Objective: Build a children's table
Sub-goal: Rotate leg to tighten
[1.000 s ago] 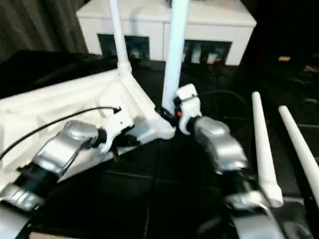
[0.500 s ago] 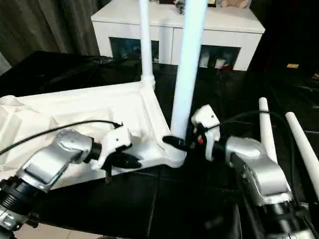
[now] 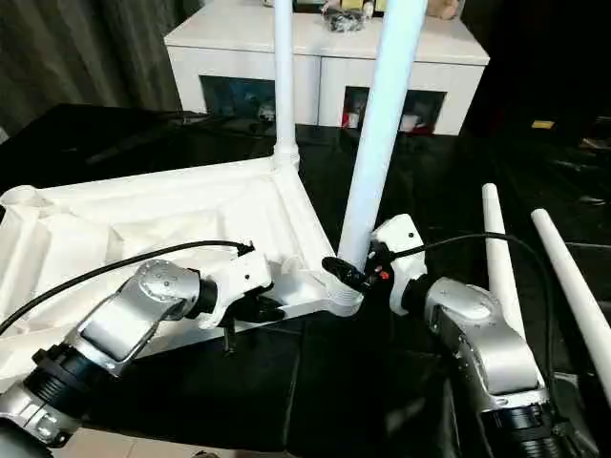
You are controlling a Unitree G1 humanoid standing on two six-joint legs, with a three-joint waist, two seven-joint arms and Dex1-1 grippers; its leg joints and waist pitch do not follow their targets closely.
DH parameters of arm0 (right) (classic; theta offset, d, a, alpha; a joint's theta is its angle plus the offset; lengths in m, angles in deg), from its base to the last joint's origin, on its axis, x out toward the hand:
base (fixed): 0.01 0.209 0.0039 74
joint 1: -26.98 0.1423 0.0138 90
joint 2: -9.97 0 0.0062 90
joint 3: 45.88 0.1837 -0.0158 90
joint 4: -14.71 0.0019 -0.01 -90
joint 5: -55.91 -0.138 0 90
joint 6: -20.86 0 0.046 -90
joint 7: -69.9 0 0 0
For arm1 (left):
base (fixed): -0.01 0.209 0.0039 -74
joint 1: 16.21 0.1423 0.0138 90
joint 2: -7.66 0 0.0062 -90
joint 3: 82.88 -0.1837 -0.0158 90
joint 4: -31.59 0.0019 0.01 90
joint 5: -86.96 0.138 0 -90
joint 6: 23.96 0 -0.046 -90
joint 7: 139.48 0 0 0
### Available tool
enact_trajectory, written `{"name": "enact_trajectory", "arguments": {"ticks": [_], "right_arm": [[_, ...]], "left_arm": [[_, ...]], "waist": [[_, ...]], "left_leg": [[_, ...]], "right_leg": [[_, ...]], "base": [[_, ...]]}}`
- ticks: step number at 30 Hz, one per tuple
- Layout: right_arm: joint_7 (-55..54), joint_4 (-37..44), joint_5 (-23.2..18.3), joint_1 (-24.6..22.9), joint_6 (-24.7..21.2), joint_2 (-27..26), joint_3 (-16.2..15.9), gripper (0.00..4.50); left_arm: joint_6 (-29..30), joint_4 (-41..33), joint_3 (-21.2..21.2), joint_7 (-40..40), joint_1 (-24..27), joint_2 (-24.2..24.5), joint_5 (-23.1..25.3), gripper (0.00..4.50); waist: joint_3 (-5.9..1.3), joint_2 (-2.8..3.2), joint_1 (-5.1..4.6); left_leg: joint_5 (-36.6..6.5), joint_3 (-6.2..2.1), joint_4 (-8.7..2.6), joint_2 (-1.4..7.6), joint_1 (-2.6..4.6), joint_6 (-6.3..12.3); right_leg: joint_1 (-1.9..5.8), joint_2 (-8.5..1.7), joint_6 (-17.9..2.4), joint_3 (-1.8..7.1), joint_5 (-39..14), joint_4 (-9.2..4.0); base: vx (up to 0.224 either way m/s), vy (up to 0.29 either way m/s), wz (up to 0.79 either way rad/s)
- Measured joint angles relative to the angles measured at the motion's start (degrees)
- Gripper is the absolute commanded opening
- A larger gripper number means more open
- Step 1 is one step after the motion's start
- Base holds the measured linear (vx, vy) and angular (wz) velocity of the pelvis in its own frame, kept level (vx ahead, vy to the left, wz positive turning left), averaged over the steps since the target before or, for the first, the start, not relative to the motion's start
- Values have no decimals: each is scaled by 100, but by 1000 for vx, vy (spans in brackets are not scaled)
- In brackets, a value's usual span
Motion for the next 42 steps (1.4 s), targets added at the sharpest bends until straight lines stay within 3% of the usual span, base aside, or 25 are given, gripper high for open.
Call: {"name": "enact_trajectory", "arguments": {"ticks": [4,7,9,10,11,12,13,14,15,16,17,20,26,31,32,35,38,42], "right_arm": [[-247,-33,59,25,66,-185,-17,186],[-1190,-461,264,345,59,-848,89,186],[-1816,-802,415,629,58,-1174,160,186],[-2318,-1135,475,845,123,-1466,332,186],[-2663,-1374,526,986,202,-1619,438,186],[-2979,-1668,545,1215,284,-1761,535,186],[-3461,-2152,564,1569,431,-2003,687,186],[-3753,-2440,613,1762,475,-2102,745,186],[-3946,-2592,626,1915,587,-2184,759,186],[-4185,-2866,638,2033,729,-2302,817,186],[-4308,-3017,648,2156,801,-2357,828,186],[-4708,-3486,850,2438,950,-2518,821,186],[-4849,-3897,1127,2668,1254,-2630,736,186],[-4725,-4133,1273,2680,1731,-2630,622,186],[-4565,-4062,1271,2617,1782,-2611,615,186],[-3824,-3608,1117,2211,1887,-2506,539,186],[-3281,-3231,926,1904,1901,-2415,510,186],[-2463,-2738,502,1476,1900,-2162,543,186]], "left_arm": [[23,8,2,29,17,-14,-13,0],[432,208,250,463,-33,-346,-6,0],[693,392,344,805,-169,-645,14,0],[868,689,470,1096,-305,-983,1,0],[960,877,515,1309,-410,-1202,9,0],[995,1060,605,1520,-514,-1378,10,0],[991,1305,712,1747,-641,-1580,1,0],[992,1420,730,1859,-714,-1672,-3,0],[991,1476,742,1944,-760,-1741,-19,0],[993,1572,768,2055,-809,-1804,-27,0],[998,1585,779,2119,-822,-1827,-23,0],[1055,1573,811,2181,-826,-1831,-3,0],[1172,1547,935,2261,-825,-1856,0,0],[928,1553,879,2155,-815,-1731,-6,0],[809,1507,797,2050,-781,-1583,12,0],[504,1155,578,1495,-589,-1036,9,0],[393,880,477,1025,-502,-644,31,0],[238,604,469,621,-343,-382,-27,0]], "waist": [[19,34,-132],[21,35,-265],[48,80,-358],[70,72,-341],[39,-38,-310],[31,-146,-265],[35,-152,-221],[17,-84,-152],[-16,1,-132],[-54,71,-169],[-57,54,-211],[-63,37,-252],[-53,9,-369],[-43,9,-402],[-43,7,-405],[-42,-13,-414],[-45,-21,-362],[-48,-21,-275]], "left_leg": [[-2,-29,-26,2,41,0],[-2,-33,-26,-1,65,-1],[-2,-62,-35,8,49,-1],[-2,-16,-55,9,53,-2],[-1,113,-56,-18,87,-2],[-3,166,-37,-41,127,-6],[-141,90,123,-82,88,-91],[-254,-88,234,-94,38,-81],[-214,-225,261,-112,6,-121],[-176,-284,240,-108,-27,-148],[-176,-293,205,-98,-30,-151],[-176,-283,149,-99,-40,-151],[-177,-283,143,-99,-39,-151],[-177,-271,71,-106,-81,-150],[-177,-265,70,-105,-112,-150],[-176,-256,70,-100,-113,-149],[-175,-232,62,-82,-111,-147],[-152,-139,50,-8,-107,-126]], "right_leg": [[103,-4,3,-52,-2,-75],[105,-11,3,-67,-3,-75],[167,-55,12,-185,-67,-63],[163,-87,-105,-117,-342,330],[183,-111,-134,47,-451,596],[115,-110,117,203,-486,686],[15,-131,125,179,-505,701],[4,-163,125,78,-505,705],[-19,-179,125,-39,-504,698],[-19,-149,121,-75,-501,661],[-16,-104,92,-47,-483,606],[-15,-75,-25,-26,-386,500],[-11,-76,-19,-36,-387,465],[-23,-75,-23,-40,-385,344],[-24,-76,-26,-38,-377,339],[-27,-76,-27,-34,-296,327],[-30,-75,-22,-30,-229,329],[-31,-60,-43,-19,-194,342]], "base": [[0,0,0],[0,0,0],[-36,1,-1],[-72,1,-1],[-57,-56,15],[12,-100,1],[12,-100,1],[55,-29,-43],[63,33,-39],[63,33,-39],[0,0,0],[0,0,0],[0,0,0],[0,0,0],[0,0,0],[0,0,0],[0,0,0],[32,-6,2]]}}
